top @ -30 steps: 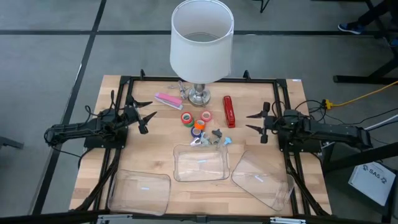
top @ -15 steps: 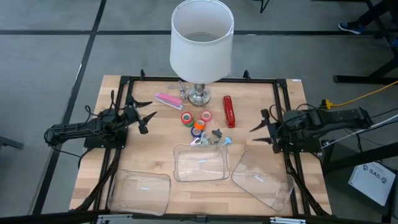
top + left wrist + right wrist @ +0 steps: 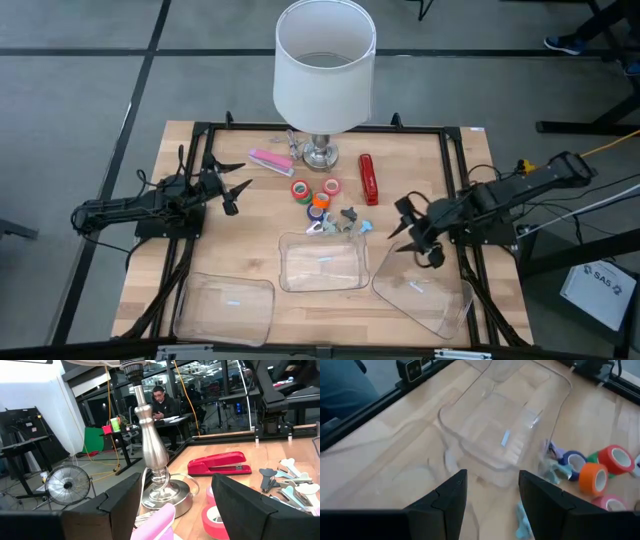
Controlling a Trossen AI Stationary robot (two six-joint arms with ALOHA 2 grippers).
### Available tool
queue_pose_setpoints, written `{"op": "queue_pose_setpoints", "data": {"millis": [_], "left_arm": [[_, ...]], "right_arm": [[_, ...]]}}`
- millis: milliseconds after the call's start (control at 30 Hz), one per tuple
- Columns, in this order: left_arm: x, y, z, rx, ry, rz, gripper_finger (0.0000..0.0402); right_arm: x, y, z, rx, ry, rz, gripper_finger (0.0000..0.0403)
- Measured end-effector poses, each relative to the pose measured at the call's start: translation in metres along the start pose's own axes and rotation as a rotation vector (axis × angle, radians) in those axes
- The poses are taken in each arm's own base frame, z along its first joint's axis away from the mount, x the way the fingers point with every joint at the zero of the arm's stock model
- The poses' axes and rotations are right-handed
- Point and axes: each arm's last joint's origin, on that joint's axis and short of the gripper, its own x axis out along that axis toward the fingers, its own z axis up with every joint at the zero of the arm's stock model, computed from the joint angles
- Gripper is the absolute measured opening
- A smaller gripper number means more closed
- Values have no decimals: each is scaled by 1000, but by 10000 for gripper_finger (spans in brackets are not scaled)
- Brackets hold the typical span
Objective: Pick and place Stapler, Stapler remover, tape
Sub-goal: Put the red stapler into the bottom right transparent bin
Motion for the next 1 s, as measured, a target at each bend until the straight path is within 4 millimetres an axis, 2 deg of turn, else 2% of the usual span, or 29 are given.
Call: {"op": "queue_pose_setpoints", "data": {"millis": [167,433,600,733,1000], "left_arm": [[0,0,0,0,0,0,239],[0,0,0,0,0,0,239],[0,0,0,0,0,0,239],[0,0,0,0,0,0,239],[0,0,0,0,0,0,239]], "right_arm": [[16,-24,34,-11,118,-10,181],[44,-66,58,138,367,-17,181],[62,-88,55,469,414,-90,181],[69,-107,45,716,425,-175,181],[62,-140,25,865,440,-266,181]]}}
